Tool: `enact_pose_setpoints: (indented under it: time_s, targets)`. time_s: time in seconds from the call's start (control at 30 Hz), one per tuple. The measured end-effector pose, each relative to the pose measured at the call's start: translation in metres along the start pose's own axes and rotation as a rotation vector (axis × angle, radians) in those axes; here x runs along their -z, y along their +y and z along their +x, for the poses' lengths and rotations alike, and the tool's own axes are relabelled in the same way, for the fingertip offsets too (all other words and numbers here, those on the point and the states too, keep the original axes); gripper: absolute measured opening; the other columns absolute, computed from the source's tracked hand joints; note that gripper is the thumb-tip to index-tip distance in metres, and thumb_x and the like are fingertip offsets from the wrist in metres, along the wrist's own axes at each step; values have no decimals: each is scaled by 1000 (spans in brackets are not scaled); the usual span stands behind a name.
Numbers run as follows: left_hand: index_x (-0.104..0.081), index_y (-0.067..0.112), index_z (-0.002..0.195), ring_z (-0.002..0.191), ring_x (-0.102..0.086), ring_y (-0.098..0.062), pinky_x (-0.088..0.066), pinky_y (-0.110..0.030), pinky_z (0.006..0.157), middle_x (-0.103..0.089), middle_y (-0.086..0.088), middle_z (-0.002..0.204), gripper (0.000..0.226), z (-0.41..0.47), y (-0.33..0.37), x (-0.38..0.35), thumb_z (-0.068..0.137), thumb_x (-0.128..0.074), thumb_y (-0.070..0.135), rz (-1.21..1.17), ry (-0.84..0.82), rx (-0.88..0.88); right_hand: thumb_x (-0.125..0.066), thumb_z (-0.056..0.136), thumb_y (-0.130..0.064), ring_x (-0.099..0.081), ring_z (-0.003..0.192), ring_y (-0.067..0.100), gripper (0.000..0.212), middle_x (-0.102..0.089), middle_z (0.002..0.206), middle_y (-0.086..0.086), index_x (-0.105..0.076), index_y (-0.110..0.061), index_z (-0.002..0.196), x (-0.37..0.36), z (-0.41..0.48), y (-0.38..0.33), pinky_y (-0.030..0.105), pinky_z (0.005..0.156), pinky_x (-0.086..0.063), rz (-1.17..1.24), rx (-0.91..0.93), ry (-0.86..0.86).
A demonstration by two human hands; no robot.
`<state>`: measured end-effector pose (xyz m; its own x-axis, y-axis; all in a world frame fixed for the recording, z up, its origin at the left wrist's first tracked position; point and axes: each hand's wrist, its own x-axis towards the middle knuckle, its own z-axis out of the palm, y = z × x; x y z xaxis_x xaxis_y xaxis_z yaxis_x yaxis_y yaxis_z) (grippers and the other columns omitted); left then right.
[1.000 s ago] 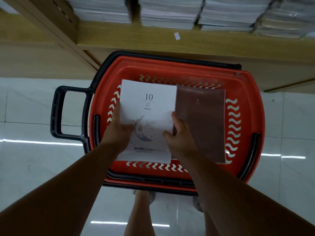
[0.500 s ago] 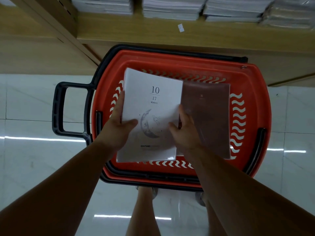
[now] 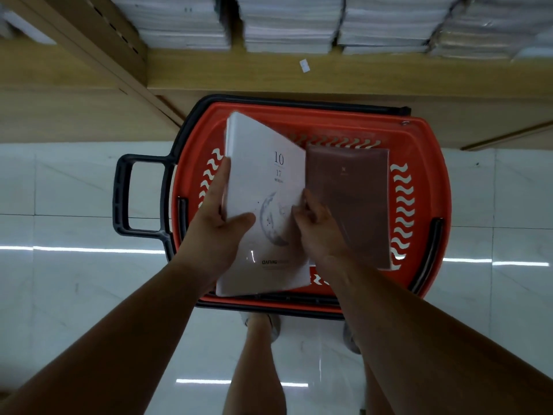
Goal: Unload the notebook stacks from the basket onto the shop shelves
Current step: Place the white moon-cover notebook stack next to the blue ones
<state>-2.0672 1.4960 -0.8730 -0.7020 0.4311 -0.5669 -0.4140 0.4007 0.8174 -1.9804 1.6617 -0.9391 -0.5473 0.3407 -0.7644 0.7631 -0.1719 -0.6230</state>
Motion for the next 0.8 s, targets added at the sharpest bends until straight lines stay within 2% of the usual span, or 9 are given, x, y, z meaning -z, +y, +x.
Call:
enact_pose_setpoints:
  time_s: [0.07,0.17,0.3,0.43,0.53,0.6,0.67,0.73,0.8]
  targets:
    - [-19,56,153,136,-50,-18,-52,-54,101,-47,9,151,89,-17,18,1,96,-58,0,-5,10,-2,-56,101,-45,-48,137,18,52,-47,151,-3,-45,-43,151,2,-18,-11,40,115,-40,44,-29,-19]
    - [-22,54,153,133,-53,-25,-52,-59,97,-52,4,146,86,-46,51,2,97,-57,-2,-70,21,0,-57,81,-66,-53,134,17,65,-51,151,-7,-46,-55,145,9,-48,-29,47,115,-42,137,-47,-72]
    - [-28,47,154,132,-55,-28,-54,-56,95,-55,1,145,83,-101,110,-3,97,-54,-7,-135,44,-28,-46,103,-54,-45,142,17,53,-44,158,-12,-29,-57,153,31,-104,-65,49,120,-34,176,-57,-226]
    - [-37,51,147,120,-65,-26,-59,-45,88,-65,3,134,80,-164,179,-18,96,-51,-9,-207,93,-35,-49,99,-62,-52,135,14,52,-50,152,-18,-29,-68,146,64,-168,-100,48,116,-39,202,-70,-324]
    - [-44,58,138,111,-70,-25,-61,-44,80,-70,5,126,77,-208,234,-32,97,-52,-7,-230,131,-30,-53,99,-57,-53,132,10,51,-51,149,-24,-31,-69,144,97,-215,-128,47,116,-40,253,-62,-365]
    - [-41,56,143,109,-71,-29,-61,-50,81,-70,3,126,76,-233,263,-42,97,-54,-4,-251,153,-18,-51,102,-54,-52,128,5,48,-51,140,-34,-29,-74,140,123,-249,-147,47,111,-44,253,-59,-396]
    - [-37,54,147,113,-68,-34,-56,-57,89,-66,-1,133,78,-255,290,-53,96,-58,-1,-267,153,-25,-52,103,-50,-50,131,3,48,-49,133,-41,-33,-75,139,151,-277,-162,42,110,-45,256,-21,-395]
    - [-38,53,147,117,-66,-36,-54,-58,93,-63,0,138,79,-274,313,-68,93,-62,2,-296,156,-36,-55,104,-40,-44,137,-6,51,-44,141,-40,-34,-65,143,176,-300,-176,26,113,-41,246,95,-358]
    - [-38,52,148,117,-67,-31,-57,-51,88,-64,3,137,78,-287,331,-83,94,-58,-2,-354,151,-51,-54,106,-28,-49,113,-28,53,-46,132,-43,-35,-53,149,202,-320,-192,6,94,-45,271,189,-313]
